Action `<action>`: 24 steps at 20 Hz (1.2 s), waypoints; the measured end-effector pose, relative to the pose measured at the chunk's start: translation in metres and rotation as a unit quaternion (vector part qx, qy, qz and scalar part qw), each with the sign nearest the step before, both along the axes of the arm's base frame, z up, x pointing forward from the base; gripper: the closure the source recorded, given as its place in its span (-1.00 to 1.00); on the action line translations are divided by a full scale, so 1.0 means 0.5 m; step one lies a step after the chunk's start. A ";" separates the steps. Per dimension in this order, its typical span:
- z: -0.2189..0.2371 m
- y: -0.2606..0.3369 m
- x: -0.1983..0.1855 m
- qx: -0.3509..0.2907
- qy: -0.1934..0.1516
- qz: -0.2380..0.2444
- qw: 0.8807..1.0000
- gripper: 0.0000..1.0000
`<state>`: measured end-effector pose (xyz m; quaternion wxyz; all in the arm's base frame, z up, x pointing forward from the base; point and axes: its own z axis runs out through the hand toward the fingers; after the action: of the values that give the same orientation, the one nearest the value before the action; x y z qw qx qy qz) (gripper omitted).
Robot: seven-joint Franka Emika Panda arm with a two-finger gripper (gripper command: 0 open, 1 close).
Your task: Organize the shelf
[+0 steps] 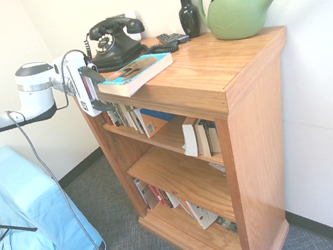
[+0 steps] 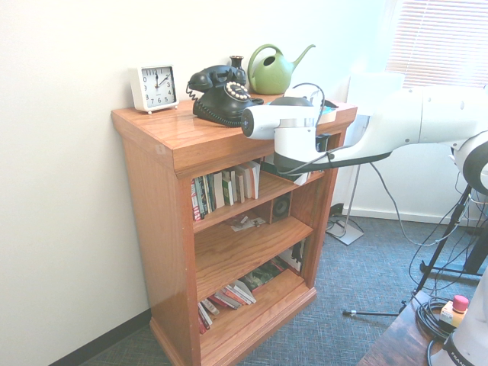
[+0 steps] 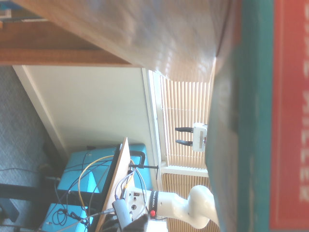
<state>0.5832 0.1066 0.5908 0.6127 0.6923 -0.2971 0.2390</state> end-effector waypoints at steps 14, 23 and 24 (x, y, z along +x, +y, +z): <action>0.006 0.010 0.014 -0.010 -0.004 -0.016 1.000 -1.00; 0.037 0.000 0.050 -0.006 -0.029 -0.012 0.999 -1.00; 0.034 -0.002 0.053 -0.006 -0.028 -0.012 0.999 -1.00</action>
<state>0.6099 0.1057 0.6079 0.6110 0.6777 -0.3216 0.2528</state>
